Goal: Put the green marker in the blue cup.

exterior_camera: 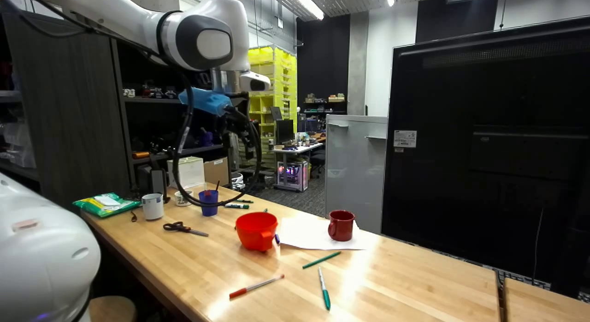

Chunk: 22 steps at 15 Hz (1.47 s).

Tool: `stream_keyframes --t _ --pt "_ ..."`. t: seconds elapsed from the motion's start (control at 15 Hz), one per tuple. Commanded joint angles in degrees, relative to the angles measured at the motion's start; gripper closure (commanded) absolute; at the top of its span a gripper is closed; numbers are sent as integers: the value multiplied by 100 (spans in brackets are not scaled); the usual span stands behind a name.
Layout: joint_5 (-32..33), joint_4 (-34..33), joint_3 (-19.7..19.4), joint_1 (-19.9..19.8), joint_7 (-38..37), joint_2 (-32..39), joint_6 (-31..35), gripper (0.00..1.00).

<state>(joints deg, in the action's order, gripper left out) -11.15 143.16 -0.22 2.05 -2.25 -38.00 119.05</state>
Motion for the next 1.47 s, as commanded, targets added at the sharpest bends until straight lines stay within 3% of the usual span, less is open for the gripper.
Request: stream_keyframes --t 0.0,0.2,0.4,0.87,1.4 --pt "66 -43 252 273 249 287 -11 0" --pt "260 -13 500 431 352 606 136 0" --pt "616 21 621 295 81 806 229 0" --pt "2037 358 223 -472 61 794 464 0" --pt "1904 254 179 -379 70 917 383 0"
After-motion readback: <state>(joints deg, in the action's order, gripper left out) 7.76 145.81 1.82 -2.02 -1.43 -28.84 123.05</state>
